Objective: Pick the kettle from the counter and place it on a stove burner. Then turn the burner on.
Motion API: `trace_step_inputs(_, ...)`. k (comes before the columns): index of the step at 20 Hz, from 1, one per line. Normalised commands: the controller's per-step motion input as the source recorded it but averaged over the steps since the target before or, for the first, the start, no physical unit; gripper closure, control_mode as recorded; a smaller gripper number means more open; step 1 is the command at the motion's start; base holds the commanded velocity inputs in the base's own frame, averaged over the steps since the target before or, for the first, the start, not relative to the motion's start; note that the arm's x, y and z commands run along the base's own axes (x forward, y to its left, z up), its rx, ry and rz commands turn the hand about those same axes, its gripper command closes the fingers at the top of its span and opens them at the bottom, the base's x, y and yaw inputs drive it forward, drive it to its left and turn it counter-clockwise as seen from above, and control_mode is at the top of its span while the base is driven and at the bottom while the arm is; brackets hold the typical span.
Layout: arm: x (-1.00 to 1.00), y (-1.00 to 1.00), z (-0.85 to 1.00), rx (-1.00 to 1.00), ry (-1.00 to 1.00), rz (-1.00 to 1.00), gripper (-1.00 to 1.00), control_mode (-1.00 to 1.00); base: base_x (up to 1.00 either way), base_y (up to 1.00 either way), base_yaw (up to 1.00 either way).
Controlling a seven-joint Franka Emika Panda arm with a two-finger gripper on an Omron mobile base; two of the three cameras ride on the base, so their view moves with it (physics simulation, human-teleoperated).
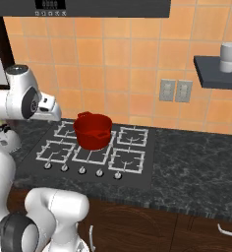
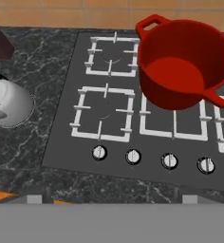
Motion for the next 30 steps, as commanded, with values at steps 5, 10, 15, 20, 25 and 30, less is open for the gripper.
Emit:
trace_step_inputs(5, 0.0, 0.64, -0.24, 0.11, -0.02, 0.07, -1.0, -1.0, 0.0, 0.0, 0.0)
trace_step_inputs(10, -0.04, 0.62, -0.29, 0.09, 0.0, 0.1, -1.0, -1.0, 0.0, 0.0, 0.0)
trace_step_inputs(15, -0.05, 0.8, -0.22, 0.0, 0.0, 0.1, -1.0, -1.0, 0.0, 0.0, 0.0)
trace_step_inputs(20, 0.0, 0.83, -0.24, 0.0, 0.0, 0.12, -1.0, -1.0, 0.0, 0.0, 0.0)
trace_step_inputs(25, 0.0, 0.81, -0.24, 0.0, 0.0, 0.1, -1.0, -1.0, 0.0, 0.0, 0.0)
trace_step_inputs(30, 0.03, 0.74, -0.23, 0.0, -0.02, 0.08, -1.0, -1.0, 0.0, 0.0, 0.0)
